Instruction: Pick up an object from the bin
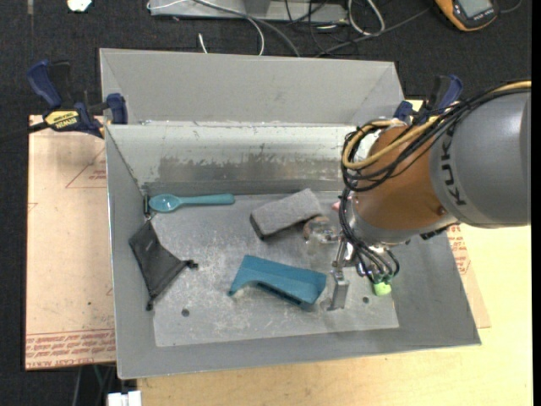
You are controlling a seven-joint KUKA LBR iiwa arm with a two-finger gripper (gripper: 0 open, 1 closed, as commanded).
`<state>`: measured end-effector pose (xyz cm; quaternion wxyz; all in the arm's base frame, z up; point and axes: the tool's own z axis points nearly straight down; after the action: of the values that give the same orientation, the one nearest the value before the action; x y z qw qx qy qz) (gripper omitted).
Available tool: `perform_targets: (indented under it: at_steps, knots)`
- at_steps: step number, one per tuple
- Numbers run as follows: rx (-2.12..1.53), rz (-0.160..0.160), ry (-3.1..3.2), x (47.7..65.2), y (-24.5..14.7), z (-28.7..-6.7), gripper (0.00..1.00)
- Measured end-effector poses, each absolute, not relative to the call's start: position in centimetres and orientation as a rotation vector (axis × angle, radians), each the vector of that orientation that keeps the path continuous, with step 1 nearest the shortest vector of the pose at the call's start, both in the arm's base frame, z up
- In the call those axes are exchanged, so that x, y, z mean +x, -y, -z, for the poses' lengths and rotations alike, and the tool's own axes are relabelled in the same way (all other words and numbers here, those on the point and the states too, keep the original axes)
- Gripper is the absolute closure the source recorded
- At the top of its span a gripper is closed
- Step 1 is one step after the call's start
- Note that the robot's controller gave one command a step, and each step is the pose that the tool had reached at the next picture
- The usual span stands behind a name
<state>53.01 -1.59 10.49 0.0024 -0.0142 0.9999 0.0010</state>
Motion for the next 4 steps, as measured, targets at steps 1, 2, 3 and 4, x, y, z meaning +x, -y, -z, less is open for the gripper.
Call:
perform_targets:
  at_steps: [1,2,3,4]
  knots:
    - [-0.160,0.002,-3.130,51.4,-2.0,-8.2,0.00]
    - [-0.437,-0.001,-3.094,50.6,-3.4,-7.1,1.00]
    - [-0.438,-0.001,-3.093,50.6,-3.4,-7.2,1.00]
    - [-0.520,-0.001,-3.090,50.6,-4.3,-13.6,1.00]
